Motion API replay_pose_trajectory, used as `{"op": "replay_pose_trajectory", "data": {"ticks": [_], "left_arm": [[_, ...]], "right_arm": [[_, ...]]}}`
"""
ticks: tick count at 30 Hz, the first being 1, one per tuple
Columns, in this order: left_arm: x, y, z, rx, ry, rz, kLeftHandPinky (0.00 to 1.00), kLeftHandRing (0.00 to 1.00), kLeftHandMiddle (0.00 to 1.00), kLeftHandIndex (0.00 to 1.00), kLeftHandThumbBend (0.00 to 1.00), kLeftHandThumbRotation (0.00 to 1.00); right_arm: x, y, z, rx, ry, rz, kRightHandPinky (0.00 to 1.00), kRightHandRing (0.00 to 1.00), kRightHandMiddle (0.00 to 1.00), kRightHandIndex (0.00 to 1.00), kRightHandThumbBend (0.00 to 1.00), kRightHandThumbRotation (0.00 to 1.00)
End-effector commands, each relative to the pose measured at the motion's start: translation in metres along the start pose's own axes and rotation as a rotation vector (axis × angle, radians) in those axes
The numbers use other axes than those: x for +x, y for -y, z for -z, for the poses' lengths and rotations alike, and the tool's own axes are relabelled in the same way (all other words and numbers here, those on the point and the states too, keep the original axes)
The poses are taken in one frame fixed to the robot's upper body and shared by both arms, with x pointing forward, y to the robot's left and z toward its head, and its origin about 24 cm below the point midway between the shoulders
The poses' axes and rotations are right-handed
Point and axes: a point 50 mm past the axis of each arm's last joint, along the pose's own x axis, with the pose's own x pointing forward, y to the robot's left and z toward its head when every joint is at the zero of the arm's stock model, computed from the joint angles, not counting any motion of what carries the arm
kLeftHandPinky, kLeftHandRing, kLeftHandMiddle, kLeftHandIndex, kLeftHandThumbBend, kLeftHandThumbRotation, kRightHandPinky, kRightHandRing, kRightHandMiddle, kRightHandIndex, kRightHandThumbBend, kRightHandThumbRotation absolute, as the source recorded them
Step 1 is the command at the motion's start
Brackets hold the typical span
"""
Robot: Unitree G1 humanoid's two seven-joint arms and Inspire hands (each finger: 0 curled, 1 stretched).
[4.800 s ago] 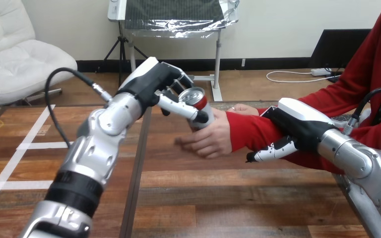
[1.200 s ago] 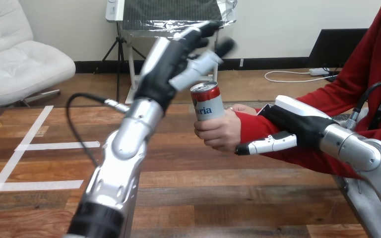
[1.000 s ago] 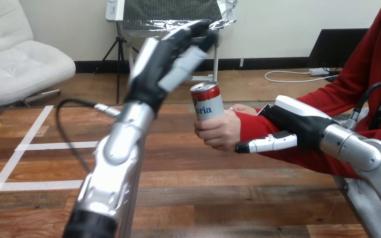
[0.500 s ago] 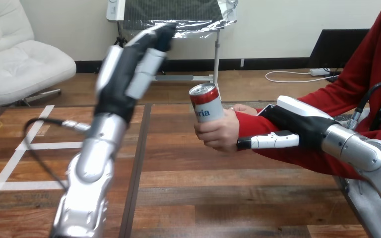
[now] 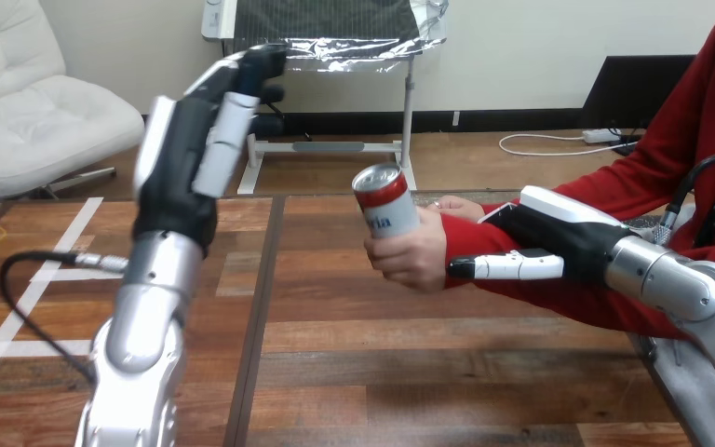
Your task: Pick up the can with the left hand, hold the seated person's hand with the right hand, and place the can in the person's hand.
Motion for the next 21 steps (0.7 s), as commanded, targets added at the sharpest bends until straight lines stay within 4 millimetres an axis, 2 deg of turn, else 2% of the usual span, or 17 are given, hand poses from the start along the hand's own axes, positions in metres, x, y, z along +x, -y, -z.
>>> {"op": "replay_pose_trajectory", "data": {"ticks": [1,13,21], "left_arm": [[-0.003,-0.006,-0.016,-0.008,0.066,-0.02,0.69,0.78,0.81,0.75,0.59,1.0],[-0.025,-0.012,-0.012,-0.042,0.049,-0.043,0.67,0.77,0.8,0.74,0.62,0.94],[-0.037,-0.015,-0.009,-0.048,0.041,-0.046,0.65,0.76,0.79,0.73,0.6,0.94]], "right_arm": [[-0.004,0.018,-0.007,-0.004,0.041,0.061,0.59,0.66,0.7,0.73,0.97,0.97],[-0.007,0.015,-0.004,0.01,0.032,0.057,0.61,0.7,0.75,0.77,0.97,0.99],[-0.008,0.014,-0.001,0.018,0.01,0.057,0.64,0.75,0.79,0.81,0.99,1.0]]}}
